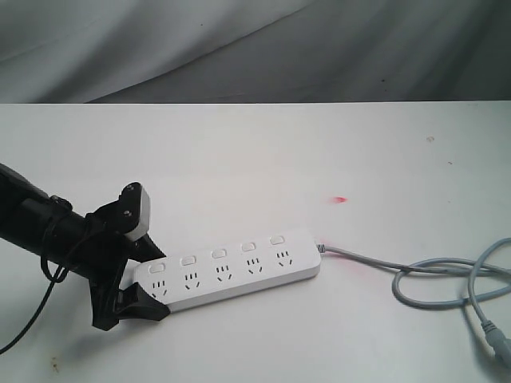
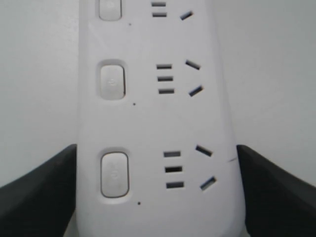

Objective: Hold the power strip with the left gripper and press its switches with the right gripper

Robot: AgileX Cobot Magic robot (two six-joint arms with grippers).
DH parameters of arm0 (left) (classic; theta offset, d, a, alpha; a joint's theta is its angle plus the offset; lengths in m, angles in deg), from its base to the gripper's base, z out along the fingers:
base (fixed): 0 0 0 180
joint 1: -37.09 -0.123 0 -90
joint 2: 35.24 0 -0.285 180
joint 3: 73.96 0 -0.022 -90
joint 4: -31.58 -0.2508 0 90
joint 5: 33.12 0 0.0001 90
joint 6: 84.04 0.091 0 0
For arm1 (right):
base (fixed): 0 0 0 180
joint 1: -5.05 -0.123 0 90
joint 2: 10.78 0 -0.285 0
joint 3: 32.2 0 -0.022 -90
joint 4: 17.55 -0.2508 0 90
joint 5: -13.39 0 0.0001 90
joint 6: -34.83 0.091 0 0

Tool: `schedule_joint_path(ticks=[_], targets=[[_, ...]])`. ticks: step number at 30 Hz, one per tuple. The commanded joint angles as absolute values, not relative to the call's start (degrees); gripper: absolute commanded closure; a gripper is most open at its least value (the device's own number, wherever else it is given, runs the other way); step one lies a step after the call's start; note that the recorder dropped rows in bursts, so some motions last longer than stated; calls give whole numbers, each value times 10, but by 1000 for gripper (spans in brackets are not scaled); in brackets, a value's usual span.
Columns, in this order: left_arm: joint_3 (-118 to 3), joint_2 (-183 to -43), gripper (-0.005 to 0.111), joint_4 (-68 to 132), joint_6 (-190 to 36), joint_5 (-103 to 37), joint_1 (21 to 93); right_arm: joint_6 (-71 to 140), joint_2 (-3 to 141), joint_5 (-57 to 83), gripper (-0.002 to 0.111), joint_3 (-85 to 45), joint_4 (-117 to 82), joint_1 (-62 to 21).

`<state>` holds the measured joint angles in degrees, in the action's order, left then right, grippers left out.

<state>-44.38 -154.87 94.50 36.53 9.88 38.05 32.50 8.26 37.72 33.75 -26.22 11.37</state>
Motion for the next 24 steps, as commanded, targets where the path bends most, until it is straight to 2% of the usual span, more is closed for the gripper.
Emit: schedule_joint_path(ticks=[1, 9, 24], targets=[[-447, -1550, 107, 944, 359, 101, 383, 327, 51, 342, 108, 386, -256, 119], [-447, -1550, 107, 944, 359, 101, 383, 327, -7, 330, 108, 450, -250, 119], [-447, -1550, 107, 944, 359, 101, 383, 328, -30, 329, 108, 450, -239, 119]])
